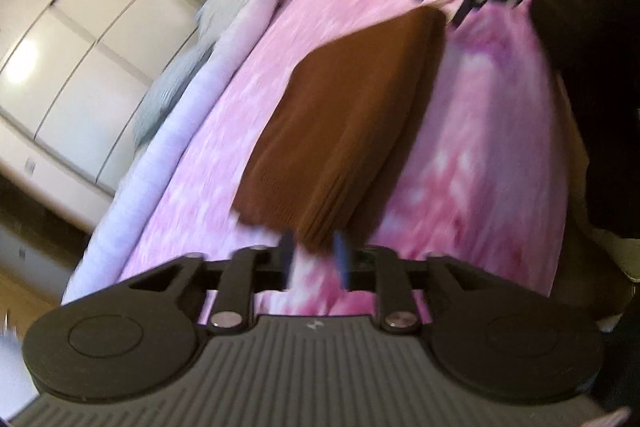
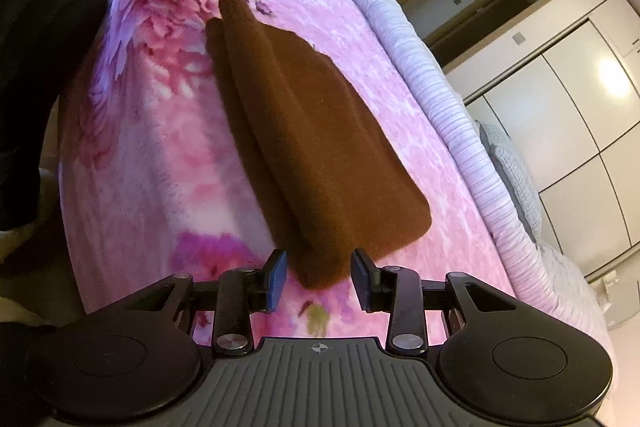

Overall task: Fold clothes
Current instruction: 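Lift the vest with both grippers and fold it over onto itself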

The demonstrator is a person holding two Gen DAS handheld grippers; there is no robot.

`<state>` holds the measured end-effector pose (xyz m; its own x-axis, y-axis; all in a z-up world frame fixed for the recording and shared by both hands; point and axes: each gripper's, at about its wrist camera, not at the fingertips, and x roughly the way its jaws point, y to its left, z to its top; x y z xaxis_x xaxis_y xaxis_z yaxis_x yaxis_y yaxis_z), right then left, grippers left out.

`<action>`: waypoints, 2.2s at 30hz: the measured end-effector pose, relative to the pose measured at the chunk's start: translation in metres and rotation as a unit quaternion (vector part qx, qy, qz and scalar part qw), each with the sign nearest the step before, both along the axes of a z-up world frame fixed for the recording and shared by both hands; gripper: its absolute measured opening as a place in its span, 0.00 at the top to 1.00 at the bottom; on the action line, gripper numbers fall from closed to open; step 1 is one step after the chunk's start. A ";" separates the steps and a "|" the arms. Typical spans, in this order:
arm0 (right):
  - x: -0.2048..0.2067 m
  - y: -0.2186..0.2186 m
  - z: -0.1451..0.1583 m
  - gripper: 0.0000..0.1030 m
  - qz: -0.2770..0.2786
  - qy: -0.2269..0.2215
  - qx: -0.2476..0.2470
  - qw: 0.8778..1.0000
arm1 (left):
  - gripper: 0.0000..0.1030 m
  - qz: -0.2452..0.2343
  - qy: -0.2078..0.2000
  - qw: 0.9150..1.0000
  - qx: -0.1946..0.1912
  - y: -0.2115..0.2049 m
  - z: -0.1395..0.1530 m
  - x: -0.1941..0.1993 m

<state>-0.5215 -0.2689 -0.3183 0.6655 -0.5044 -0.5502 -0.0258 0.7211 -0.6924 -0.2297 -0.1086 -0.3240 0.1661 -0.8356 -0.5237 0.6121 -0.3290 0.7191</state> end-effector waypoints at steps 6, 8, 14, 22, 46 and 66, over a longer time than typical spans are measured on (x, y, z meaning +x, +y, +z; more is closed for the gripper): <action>0.010 0.005 -0.023 0.48 0.028 0.048 -0.083 0.995 | 0.59 -0.057 -0.123 0.991 0.013 -0.023 -0.046 -0.028; 0.014 0.004 -0.031 0.48 0.036 0.056 -0.099 0.993 | 0.59 -0.061 -0.153 0.986 0.005 -0.031 -0.055 -0.029; 0.027 -0.015 -0.031 0.72 0.038 0.049 -0.096 0.993 | 0.74 -0.057 -0.198 0.978 0.008 -0.054 -0.062 -0.022; 0.050 -0.075 0.017 0.77 0.035 -0.010 -0.116 0.993 | 0.77 -0.047 -0.158 0.986 -0.019 -0.116 -0.016 0.003; 0.006 -0.081 0.005 0.73 0.003 0.010 -0.042 0.999 | 0.72 -0.050 -0.086 0.994 0.034 -0.078 -0.030 -0.007; 0.087 -0.207 0.088 0.73 -0.119 -0.104 0.204 0.966 | 0.76 0.089 0.196 0.975 0.049 -0.208 0.034 0.088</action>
